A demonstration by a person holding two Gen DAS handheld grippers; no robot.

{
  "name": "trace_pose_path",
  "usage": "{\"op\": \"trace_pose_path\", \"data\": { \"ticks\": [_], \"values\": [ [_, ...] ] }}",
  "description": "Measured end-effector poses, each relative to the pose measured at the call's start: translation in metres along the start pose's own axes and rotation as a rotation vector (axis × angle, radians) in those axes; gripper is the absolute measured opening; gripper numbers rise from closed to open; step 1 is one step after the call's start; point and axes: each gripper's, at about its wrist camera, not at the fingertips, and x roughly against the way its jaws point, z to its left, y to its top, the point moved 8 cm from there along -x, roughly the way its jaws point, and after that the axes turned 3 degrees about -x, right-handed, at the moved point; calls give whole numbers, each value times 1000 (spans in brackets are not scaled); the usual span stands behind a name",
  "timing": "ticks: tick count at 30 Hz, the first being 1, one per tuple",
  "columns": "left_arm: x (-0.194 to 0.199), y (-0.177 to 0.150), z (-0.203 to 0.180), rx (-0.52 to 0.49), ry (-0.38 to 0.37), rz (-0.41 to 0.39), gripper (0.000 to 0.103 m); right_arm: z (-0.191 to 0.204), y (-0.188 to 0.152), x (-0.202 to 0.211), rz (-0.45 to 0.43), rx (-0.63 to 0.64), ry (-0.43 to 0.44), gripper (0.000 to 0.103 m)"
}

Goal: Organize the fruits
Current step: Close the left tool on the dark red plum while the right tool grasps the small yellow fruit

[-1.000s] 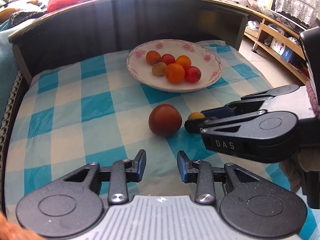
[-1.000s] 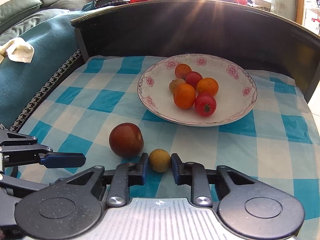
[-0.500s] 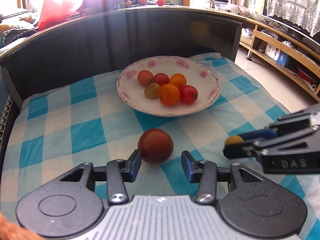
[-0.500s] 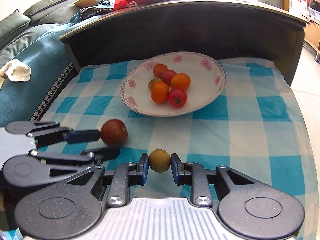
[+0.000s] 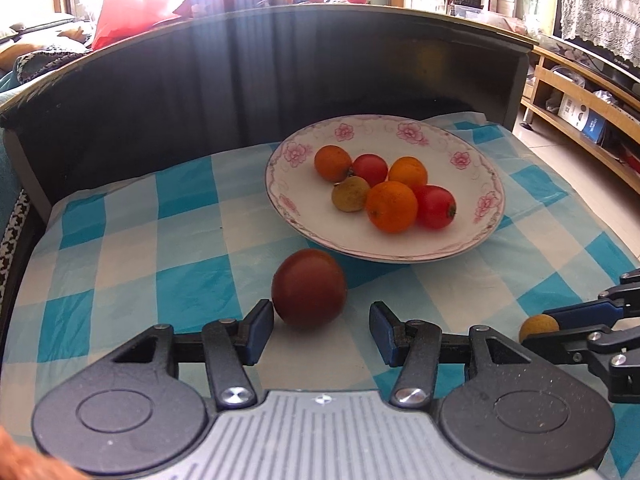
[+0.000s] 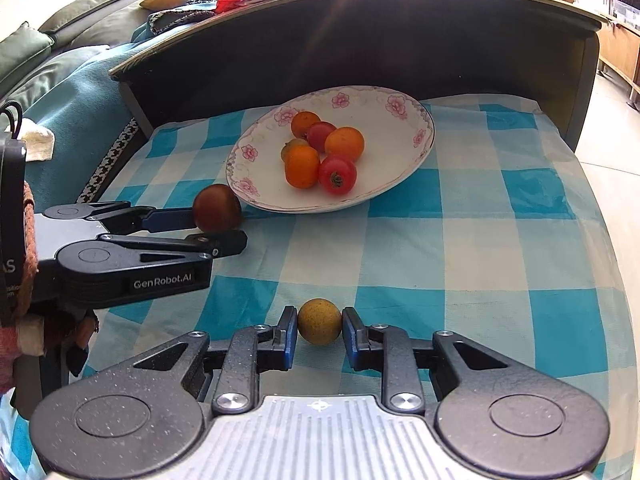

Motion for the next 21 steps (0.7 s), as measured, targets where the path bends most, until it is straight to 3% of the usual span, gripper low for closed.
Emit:
{"op": "trace_pose_path", "data": {
  "ticks": [10, 16, 21],
  "values": [
    [-12, 7, 8, -10, -15, -18, 60, 2, 1, -3, 5, 3, 8, 19],
    [-7, 4, 6, 0, -7, -19, 49, 3, 1, -3, 5, 4, 6, 19],
    [-6, 4, 4, -1, 15, -2, 47, 2, 1, -3, 6, 0, 7, 19]
  ]
}}
